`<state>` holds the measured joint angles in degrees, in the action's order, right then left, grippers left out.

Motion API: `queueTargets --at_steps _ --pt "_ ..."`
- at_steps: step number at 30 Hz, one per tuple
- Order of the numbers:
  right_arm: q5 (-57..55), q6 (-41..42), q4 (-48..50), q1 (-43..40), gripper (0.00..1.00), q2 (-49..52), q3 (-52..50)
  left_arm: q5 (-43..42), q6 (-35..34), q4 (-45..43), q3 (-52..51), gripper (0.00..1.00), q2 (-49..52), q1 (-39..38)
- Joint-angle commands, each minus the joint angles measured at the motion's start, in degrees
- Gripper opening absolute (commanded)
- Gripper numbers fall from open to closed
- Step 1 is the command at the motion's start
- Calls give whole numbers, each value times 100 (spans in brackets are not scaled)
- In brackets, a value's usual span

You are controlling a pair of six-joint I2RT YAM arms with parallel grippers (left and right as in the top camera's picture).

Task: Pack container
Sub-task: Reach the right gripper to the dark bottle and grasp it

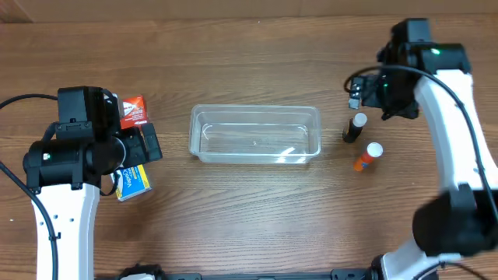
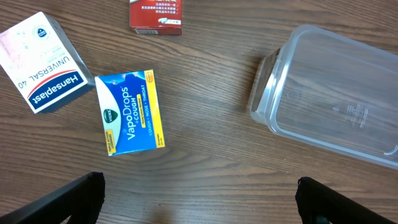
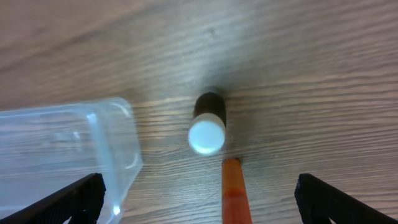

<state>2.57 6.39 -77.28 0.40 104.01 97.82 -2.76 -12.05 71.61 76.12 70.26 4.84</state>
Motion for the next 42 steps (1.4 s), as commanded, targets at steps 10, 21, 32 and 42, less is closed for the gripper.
queueTargets --at_steps 10,21,32,42 --pt "-33 92 4 -15 100 1141 76 81 24 11 144 100 -2 -37" --pt "-33 90 -111 -15 55 1176 76 79 24 13 144 100 -2 -37" --pt "-35 90 -125 -15 33 1176 76 79 24 11 144 100 -2 -37" --pt "-164 90 -92 -9 7 1132 321 79 24 9 144 100 -2 -37"
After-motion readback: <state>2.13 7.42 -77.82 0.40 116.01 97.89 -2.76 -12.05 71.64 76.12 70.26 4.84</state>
